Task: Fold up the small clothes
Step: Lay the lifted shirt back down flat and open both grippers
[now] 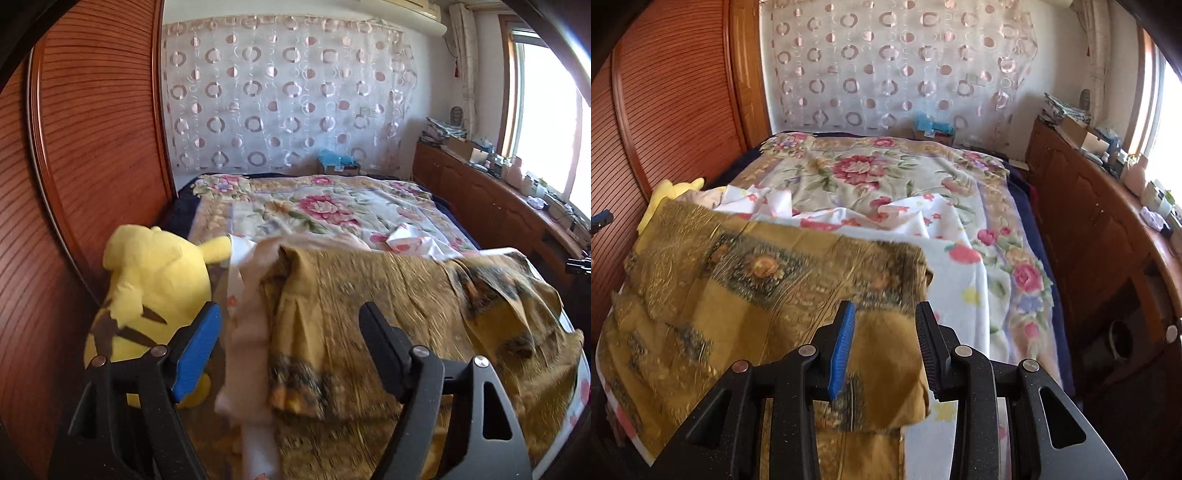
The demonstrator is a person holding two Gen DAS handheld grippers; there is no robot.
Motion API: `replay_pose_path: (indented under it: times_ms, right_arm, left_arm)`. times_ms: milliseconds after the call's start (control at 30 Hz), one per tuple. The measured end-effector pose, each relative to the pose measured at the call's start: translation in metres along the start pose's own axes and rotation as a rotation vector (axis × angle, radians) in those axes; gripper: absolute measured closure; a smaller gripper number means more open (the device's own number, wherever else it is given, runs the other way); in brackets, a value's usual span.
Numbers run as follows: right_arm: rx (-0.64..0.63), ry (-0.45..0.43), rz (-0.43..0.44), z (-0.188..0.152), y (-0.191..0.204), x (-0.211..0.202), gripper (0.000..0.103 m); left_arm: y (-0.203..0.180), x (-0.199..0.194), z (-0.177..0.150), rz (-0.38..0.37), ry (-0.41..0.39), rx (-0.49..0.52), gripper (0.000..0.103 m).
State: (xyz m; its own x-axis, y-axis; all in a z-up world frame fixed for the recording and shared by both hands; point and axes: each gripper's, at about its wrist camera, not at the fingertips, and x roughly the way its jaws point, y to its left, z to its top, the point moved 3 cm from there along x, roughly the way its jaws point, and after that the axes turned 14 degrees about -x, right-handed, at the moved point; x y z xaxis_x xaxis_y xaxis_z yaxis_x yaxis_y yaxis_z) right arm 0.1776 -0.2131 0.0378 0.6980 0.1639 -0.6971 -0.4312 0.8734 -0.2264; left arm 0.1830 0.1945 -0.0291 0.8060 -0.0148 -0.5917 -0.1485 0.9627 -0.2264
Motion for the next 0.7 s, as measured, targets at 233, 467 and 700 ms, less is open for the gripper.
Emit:
replay_pose_path:
  times_ms: [233,467,700]
  right_arm:
    - [0.051,-0.083,0.002,-0.072,-0.004,-0.039,0.068]
    - [0.074,-0.082,-0.003,-0.134,0.036,-0.058,0.068]
    - [0.156,-0.005,0.003,-0.174,0.036,-0.053,0.068]
  left_arm:
    - [-0.011,-0.025,-0.049,-0.089,0.040,-0.017,0.024]
    - [-0.022,-0.041,-0.097,-0.123,0.071,-0.017,0.022]
    - [-0.018,-0.049,-0.131,-0.117,0.118,-0.024,0.022]
